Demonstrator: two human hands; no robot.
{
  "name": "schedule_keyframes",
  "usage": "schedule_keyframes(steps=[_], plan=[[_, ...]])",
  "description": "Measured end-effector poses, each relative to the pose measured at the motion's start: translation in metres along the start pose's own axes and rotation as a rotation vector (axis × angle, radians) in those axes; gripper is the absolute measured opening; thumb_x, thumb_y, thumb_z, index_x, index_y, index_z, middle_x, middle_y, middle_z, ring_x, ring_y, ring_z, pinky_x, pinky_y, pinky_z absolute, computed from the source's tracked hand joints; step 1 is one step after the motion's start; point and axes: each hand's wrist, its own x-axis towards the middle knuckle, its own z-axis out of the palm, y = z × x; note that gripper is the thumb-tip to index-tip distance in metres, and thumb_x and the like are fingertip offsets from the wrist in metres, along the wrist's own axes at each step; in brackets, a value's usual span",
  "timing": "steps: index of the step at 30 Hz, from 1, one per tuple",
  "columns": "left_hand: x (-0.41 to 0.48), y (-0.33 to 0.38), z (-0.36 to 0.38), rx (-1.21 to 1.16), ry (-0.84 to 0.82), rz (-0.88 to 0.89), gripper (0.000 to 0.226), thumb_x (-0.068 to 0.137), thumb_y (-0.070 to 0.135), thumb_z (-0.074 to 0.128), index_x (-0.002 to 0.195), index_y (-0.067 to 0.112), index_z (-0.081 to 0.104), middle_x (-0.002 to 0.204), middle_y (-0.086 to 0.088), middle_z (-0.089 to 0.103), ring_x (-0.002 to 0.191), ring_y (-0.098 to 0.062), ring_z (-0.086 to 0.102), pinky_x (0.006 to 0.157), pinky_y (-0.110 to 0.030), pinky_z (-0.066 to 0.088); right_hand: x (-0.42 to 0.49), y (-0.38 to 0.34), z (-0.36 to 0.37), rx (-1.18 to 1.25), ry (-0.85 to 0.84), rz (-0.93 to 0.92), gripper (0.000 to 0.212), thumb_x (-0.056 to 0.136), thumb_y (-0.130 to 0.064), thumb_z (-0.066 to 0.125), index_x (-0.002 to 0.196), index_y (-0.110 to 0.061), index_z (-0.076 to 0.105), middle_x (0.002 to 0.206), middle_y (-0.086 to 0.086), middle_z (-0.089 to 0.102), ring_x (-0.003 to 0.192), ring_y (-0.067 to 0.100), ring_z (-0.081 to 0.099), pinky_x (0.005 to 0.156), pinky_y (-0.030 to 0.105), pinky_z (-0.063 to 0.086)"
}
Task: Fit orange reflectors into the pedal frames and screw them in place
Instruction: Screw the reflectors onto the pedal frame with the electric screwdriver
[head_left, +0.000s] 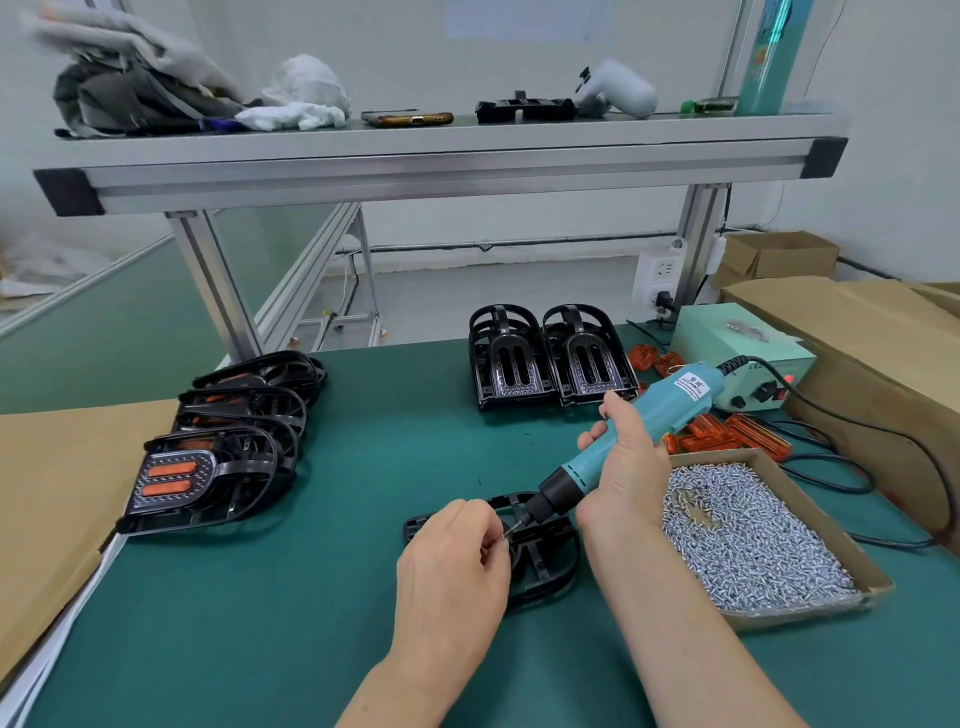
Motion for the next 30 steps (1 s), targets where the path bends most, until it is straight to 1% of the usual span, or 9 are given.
schedule_keyframes(steps=[4,8,21,23,25,27,28,29,30], plan=[[0.001,-0.002,0.001,-0.006,-0.008,0.011,0.024,0.077,0.009,0.07,0.071,0.022,0.05,0.07,0.009,0.051,0.07,-0.014,0.05,0.065,-0.038,0.048,0.001,0.001,0.0,0.006,0.004,-0.013,0.026,0.084,-0.018,0.077,0.101,-0.014,0.059,0.051,-0.011,0.057,0.045,0.004,0.056,0.045,0.017,0.048],[0.001,-0.003,0.001,-0.012,-0.018,0.004,0.023,0.078,0.01,0.069,0.072,0.023,0.051,0.071,0.01,0.052,0.07,-0.012,0.051,0.066,-0.037,0.048,0.002,0.001,0.0,-0.007,-0.001,-0.006,0.025,0.082,-0.02,0.078,0.099,-0.016,0.059,0.052,-0.009,0.058,0.045,0.006,0.057,0.045,0.017,0.047],[0.001,-0.002,0.004,-0.044,-0.044,-0.003,0.018,0.08,0.012,0.069,0.08,0.025,0.056,0.075,0.012,0.054,0.074,-0.009,0.052,0.071,-0.041,0.05,0.001,0.001,0.002,-0.028,-0.019,-0.021,0.021,0.083,-0.017,0.076,0.096,-0.016,0.06,0.052,-0.009,0.057,0.044,0.005,0.055,0.045,0.018,0.048],[0.002,-0.003,0.004,-0.049,-0.065,0.01,0.016,0.08,0.02,0.071,0.082,0.026,0.057,0.078,0.013,0.055,0.078,-0.009,0.054,0.073,-0.038,0.05,0.0,0.0,0.003,-0.033,-0.013,-0.025,0.018,0.084,-0.016,0.076,0.092,-0.017,0.059,0.052,-0.008,0.056,0.043,0.006,0.055,0.045,0.017,0.047],[0.004,-0.006,0.005,-0.056,-0.067,0.03,0.02,0.076,0.038,0.072,0.086,0.03,0.057,0.083,0.017,0.056,0.084,-0.006,0.053,0.08,-0.031,0.047,0.0,-0.001,0.004,-0.039,-0.015,-0.033,0.018,0.084,-0.016,0.075,0.091,-0.018,0.059,0.05,-0.009,0.056,0.043,0.006,0.054,0.046,0.017,0.047],[0.004,-0.013,0.006,0.016,-0.055,0.067,0.036,0.071,0.059,0.066,0.096,0.034,0.059,0.093,0.024,0.055,0.094,-0.002,0.048,0.091,-0.025,0.036,0.001,-0.002,0.005,-0.04,-0.023,-0.052,0.019,0.085,-0.016,0.074,0.092,-0.018,0.057,0.05,-0.009,0.055,0.044,0.007,0.053,0.047,0.019,0.047],[0.004,-0.017,0.006,0.062,-0.047,0.095,0.047,0.069,0.065,0.064,0.103,0.034,0.061,0.099,0.025,0.054,0.101,-0.003,0.046,0.097,-0.024,0.029,0.001,-0.003,0.005,-0.045,-0.027,-0.062,0.019,0.085,-0.016,0.074,0.092,-0.018,0.057,0.05,-0.009,0.055,0.044,0.008,0.053,0.048,0.019,0.046],[0.003,-0.022,0.007,0.094,-0.038,0.122,0.056,0.067,0.069,0.064,0.109,0.032,0.063,0.106,0.023,0.054,0.109,-0.006,0.045,0.103,-0.026,0.025,0.002,-0.004,0.006,-0.049,-0.031,-0.073,0.02,0.085,-0.016,0.075,0.093,-0.018,0.056,0.051,-0.008,0.054,0.044,0.009,0.052,0.049,0.02,0.046],[0.001,-0.027,0.007,0.118,-0.038,0.135,0.064,0.066,0.071,0.063,0.115,0.029,0.064,0.114,0.018,0.056,0.116,-0.01,0.046,0.11,-0.031,0.023,0.002,-0.005,0.006,-0.051,-0.033,-0.087,0.021,0.085,-0.016,0.075,0.094,-0.017,0.056,0.051,-0.008,0.054,0.044,0.009,0.051,0.05,0.021,0.046]])
